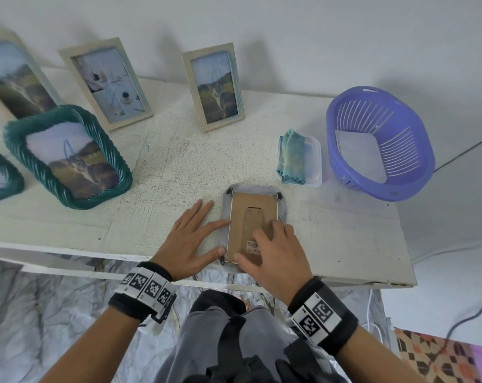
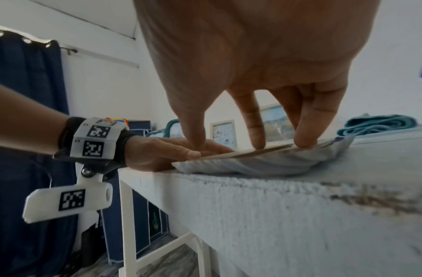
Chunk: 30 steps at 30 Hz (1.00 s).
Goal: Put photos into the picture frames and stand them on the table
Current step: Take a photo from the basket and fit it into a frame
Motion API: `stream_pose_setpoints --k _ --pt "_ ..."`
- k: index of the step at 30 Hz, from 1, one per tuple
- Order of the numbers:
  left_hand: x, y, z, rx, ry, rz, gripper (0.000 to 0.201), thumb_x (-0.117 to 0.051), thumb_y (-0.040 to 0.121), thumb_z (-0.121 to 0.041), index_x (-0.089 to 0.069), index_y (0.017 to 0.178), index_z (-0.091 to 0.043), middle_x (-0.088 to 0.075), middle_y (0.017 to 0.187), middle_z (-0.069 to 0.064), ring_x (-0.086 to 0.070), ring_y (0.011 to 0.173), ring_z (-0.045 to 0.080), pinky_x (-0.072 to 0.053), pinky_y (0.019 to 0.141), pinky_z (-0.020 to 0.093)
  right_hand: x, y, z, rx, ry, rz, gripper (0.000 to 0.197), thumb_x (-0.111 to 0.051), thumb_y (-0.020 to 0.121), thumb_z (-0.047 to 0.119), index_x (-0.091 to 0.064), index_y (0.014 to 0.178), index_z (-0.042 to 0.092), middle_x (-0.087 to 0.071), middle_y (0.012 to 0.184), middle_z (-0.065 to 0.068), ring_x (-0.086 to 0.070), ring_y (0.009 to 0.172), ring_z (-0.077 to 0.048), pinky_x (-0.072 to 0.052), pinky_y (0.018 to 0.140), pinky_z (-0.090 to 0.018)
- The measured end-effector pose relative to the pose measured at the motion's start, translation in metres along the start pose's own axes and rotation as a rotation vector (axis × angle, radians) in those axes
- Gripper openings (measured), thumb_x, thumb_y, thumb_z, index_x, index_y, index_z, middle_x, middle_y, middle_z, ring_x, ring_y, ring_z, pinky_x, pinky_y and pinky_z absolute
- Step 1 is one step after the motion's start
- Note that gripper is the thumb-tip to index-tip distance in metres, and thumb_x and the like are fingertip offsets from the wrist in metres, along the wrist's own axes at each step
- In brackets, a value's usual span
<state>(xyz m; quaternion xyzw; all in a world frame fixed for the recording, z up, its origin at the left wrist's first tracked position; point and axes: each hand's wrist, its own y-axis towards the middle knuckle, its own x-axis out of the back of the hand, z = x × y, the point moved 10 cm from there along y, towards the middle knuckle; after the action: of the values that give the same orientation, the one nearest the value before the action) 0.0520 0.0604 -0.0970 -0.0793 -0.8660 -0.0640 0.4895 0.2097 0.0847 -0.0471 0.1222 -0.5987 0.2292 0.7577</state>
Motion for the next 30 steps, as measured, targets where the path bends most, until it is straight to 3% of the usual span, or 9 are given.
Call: stream_pose_setpoints --k 6,10,12,16,20,23,25,27,30 --pt "0.001 -0.001 0.001 -0.002 0.017 -0.016 0.060 -0.040 0.092 -0.068 -0.037 0.146 -0.043 -0.010 0.165 -0.003 0.004 0.152 0.015 -0.003 0.121 0.040 -0.004 0.007 0.008 -0.031 -0.035 0.018 0.068 -0.047 0.073 0.066 -0.039 0.119 0.017 -0.057 0.103 -0.016 -0.051 0.086 -0.032 -0.046 0.061 -0.035" --pt "0.001 0.000 0.001 0.001 0.023 -0.014 0.060 -0.041 0.092 -0.067 -0.038 0.146 -0.042 -0.009 0.165 -0.004 0.006 0.152 0.013 0.000 0.121 0.037 -0.002 0.009 0.007 -0.062 0.044 0.068 0.066 -0.047 0.081 0.052 -0.021 0.133 0.022 -0.048 0.122 -0.014 -0.047 0.098 -0.034 -0.046 0.073 -0.038" --pt "0.001 0.000 0.001 0.003 0.027 -0.012 0.060 -0.041 0.092 -0.066 -0.038 0.146 -0.043 -0.009 0.165 -0.005 0.007 0.152 0.012 0.001 0.121 0.036 0.011 0.008 0.008 -0.060 0.150 0.050 0.059 -0.047 0.082 0.046 -0.026 0.132 0.023 -0.051 0.117 -0.009 -0.051 0.091 -0.030 -0.048 0.075 -0.039" --pt "0.001 0.000 0.001 0.013 0.025 -0.014 0.059 -0.040 0.091 -0.068 -0.039 0.145 -0.043 -0.008 0.165 -0.005 0.007 0.152 0.012 0.001 0.121 0.036 0.030 0.000 -0.011 -0.097 0.411 0.026 0.039 -0.049 0.088 0.026 -0.037 0.125 0.023 -0.056 0.101 0.000 -0.054 0.079 -0.017 -0.041 0.066 -0.030" --pt "0.001 -0.001 0.002 0.013 0.006 -0.017 0.059 -0.040 0.091 -0.067 -0.039 0.145 -0.043 -0.008 0.165 -0.006 0.006 0.152 0.013 0.000 0.122 0.037 0.028 -0.013 -0.054 -0.282 0.930 -0.031 0.032 -0.041 0.093 0.007 -0.045 0.120 0.024 -0.065 0.110 0.000 -0.064 0.090 -0.013 -0.054 0.071 -0.027" --pt "0.000 -0.001 0.003 0.005 0.010 -0.025 0.059 -0.041 0.091 -0.066 -0.039 0.145 -0.043 -0.009 0.165 -0.005 0.006 0.152 0.014 -0.001 0.122 0.038 0.024 -0.029 -0.080 -0.396 1.235 -0.059 0.034 -0.036 0.088 0.013 -0.053 0.115 0.027 -0.069 0.107 -0.006 -0.063 0.082 -0.014 -0.048 0.066 -0.026" --pt "-0.002 -0.001 0.004 0.004 0.011 -0.021 0.059 -0.040 0.091 -0.067 -0.039 0.145 -0.042 -0.009 0.165 -0.005 0.006 0.152 0.014 -0.003 0.123 0.040 0.031 -0.038 -0.092 -0.402 1.284 -0.069 0.039 -0.037 0.082 0.018 -0.057 0.112 0.032 -0.070 0.104 -0.006 -0.060 0.081 -0.023 -0.045 0.067 -0.034" --pt "-0.003 0.000 0.005 0.006 0.011 -0.019 0.060 -0.039 0.090 -0.069 -0.040 0.145 -0.042 -0.009 0.165 -0.005 0.005 0.152 0.014 -0.004 0.123 0.041 0.042 -0.045 -0.104 -0.392 1.272 -0.107 0.041 -0.042 0.078 0.015 -0.058 0.113 0.029 -0.070 0.103 -0.005 -0.064 0.080 -0.019 -0.049 0.068 -0.034" --pt "-0.002 0.000 0.005 0.009 0.006 -0.019 0.061 -0.039 0.090 -0.068 -0.041 0.144 -0.042 -0.009 0.165 -0.005 0.005 0.152 0.014 -0.003 0.123 0.040 0.063 -0.051 -0.119 -0.353 0.895 -0.137 0.035 -0.053 0.085 0.012 -0.056 0.116 0.029 -0.066 0.106 0.005 -0.066 0.086 -0.013 -0.054 0.075 -0.031"
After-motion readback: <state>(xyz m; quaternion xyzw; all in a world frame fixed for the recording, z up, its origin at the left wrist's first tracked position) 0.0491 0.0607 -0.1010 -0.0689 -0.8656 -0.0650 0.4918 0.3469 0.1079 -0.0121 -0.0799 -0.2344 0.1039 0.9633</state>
